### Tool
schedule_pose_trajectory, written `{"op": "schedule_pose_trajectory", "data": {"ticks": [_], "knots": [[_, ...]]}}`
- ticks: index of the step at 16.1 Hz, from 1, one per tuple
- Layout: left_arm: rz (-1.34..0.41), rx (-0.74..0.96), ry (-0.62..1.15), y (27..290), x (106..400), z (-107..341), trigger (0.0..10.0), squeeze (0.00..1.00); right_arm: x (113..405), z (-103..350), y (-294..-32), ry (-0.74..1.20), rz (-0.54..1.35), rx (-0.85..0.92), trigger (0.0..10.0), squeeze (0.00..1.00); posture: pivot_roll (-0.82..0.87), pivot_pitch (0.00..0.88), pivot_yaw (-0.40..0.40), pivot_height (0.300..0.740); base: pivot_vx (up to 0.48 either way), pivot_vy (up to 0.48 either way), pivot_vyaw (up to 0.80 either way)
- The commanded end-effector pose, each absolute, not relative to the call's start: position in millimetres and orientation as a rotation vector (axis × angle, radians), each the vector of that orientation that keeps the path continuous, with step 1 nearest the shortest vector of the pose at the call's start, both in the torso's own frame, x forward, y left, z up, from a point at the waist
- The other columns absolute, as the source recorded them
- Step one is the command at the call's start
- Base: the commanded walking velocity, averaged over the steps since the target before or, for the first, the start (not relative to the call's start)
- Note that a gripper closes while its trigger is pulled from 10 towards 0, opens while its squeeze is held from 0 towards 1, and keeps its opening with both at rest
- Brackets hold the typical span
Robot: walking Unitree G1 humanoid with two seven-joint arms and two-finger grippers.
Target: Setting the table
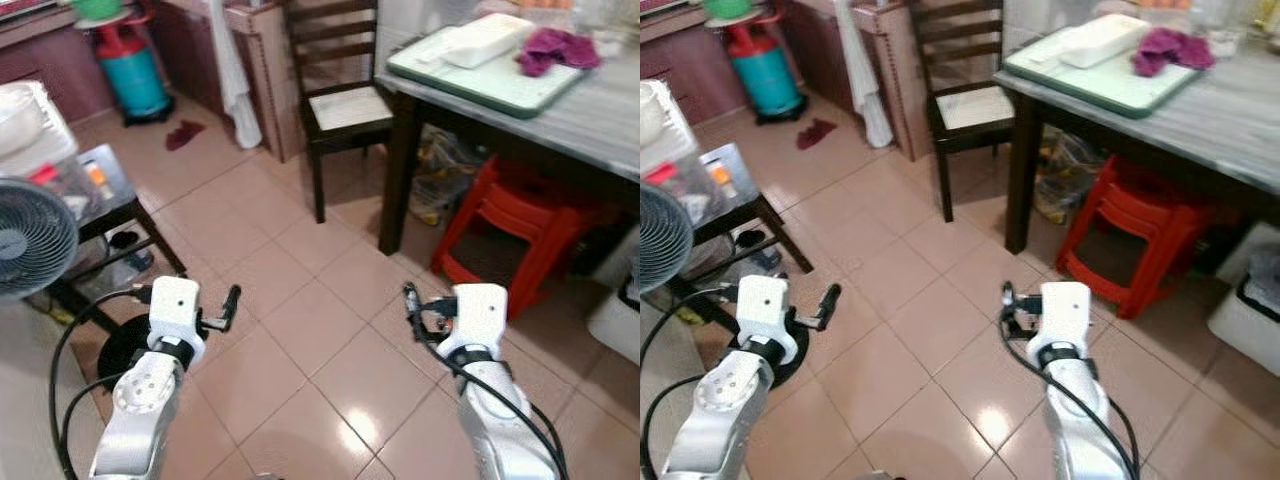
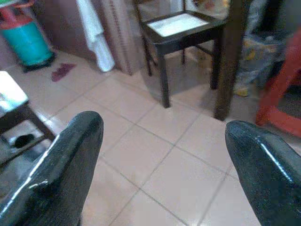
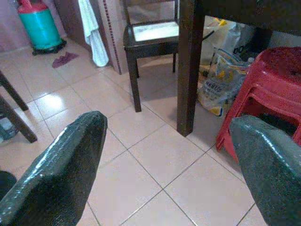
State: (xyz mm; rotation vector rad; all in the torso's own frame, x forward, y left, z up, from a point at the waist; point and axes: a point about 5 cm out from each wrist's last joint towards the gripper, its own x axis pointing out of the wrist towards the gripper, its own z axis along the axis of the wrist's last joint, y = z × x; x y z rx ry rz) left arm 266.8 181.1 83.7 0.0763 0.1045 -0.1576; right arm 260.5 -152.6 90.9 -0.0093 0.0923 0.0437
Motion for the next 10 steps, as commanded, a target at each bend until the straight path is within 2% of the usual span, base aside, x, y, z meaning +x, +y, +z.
{"op": "schedule_pose_trajectory", "data": {"ticks": [1, 3, 4, 10], "knots": [[-0.160, 0.078, 0.097, 183.4, 265.2, 85.7, 10.0, 0.00, 260.3, 90.3, -153.9, 0.097, 0.037, -0.012, 10.0, 0.00, -0.10, 0.109, 0.087, 0.740, 0.000, 0.000, 0.00], [-0.169, 0.074, 0.099, 182.2, 265.0, 85.2, 10.0, 0.00, 260.5, 90.5, -153.2, 0.098, 0.036, -0.014, 10.0, 0.00, -0.10, 0.107, 0.086, 0.740, 0.000, 0.000, -0.53], [-0.172, 0.071, 0.100, 181.8, 265.4, 85.0, 10.0, 0.00, 260.4, 90.3, -153.3, 0.099, 0.036, -0.015, 10.0, 0.00, -0.10, 0.104, 0.086, 0.740, 0.000, -0.296, -0.73], [-0.186, 0.055, 0.113, 177.9, 264.0, 81.5, 10.0, 0.00, 258.9, 91.2, -154.7, 0.099, 0.037, -0.023, 10.0, 0.00, -0.11, 0.107, 0.080, 0.740, 0.000, -0.397, -0.63]]}}
